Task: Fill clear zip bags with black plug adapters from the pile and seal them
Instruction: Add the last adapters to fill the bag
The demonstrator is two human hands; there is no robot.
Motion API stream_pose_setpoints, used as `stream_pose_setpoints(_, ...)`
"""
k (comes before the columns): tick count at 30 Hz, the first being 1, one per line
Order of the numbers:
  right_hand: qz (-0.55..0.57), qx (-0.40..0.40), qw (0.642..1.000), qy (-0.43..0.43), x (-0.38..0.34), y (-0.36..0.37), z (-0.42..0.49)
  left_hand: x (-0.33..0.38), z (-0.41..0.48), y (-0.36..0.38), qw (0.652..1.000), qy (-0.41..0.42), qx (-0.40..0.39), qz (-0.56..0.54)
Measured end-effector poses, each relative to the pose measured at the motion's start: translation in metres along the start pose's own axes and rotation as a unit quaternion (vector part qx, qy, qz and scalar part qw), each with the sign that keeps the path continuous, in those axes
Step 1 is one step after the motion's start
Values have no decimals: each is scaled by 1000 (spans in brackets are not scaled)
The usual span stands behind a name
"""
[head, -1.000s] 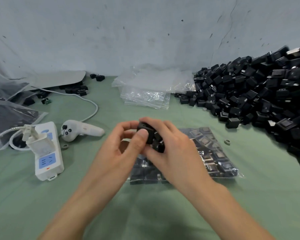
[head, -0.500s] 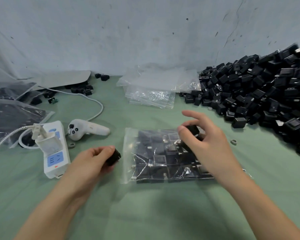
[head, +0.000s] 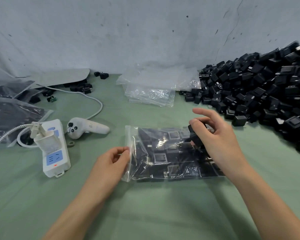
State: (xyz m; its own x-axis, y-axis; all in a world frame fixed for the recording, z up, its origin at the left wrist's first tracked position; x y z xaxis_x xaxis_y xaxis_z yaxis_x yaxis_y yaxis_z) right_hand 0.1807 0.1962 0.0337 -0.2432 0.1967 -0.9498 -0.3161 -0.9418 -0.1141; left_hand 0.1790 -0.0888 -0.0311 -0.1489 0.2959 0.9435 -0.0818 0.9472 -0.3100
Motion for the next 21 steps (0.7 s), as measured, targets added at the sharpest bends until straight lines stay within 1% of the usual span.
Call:
stream_pose_setpoints(3,-2,-1,1000,2,1,1,0,-2,0,-3,999,8,-11,36)
stream_pose_setpoints(6,4,-3,1000,5,2,2,0,3,-6,0,997,30,-45,58)
stream_pose_setpoints(8,4,-1,1000,1,2,1,0,11,-11,-1,994,63,-28,88)
stream_pose_setpoints(11,-3,-1,1000,-1,2,2,0,14,-11,-6,994,77,4,71)
stream_pose_setpoints(15,25,-14,999,17,6,6,0,13,-10,-1,996,60,-24,57)
stream_pose_setpoints(21,15,-13,1000,20,7,7,1,13,-7,6,996,52,-59,44)
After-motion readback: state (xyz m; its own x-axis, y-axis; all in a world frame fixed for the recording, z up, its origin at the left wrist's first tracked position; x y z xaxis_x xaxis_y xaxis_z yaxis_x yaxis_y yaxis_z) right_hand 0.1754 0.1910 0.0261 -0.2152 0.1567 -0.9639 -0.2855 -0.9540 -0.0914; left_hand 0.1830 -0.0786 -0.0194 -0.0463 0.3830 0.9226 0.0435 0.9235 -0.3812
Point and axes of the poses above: each hand's wrist, its own z-axis towards the middle knuckle, its own y-axis out of the palm, x = y × z, the point moved 10 cm from there along z, towards the middle knuckle
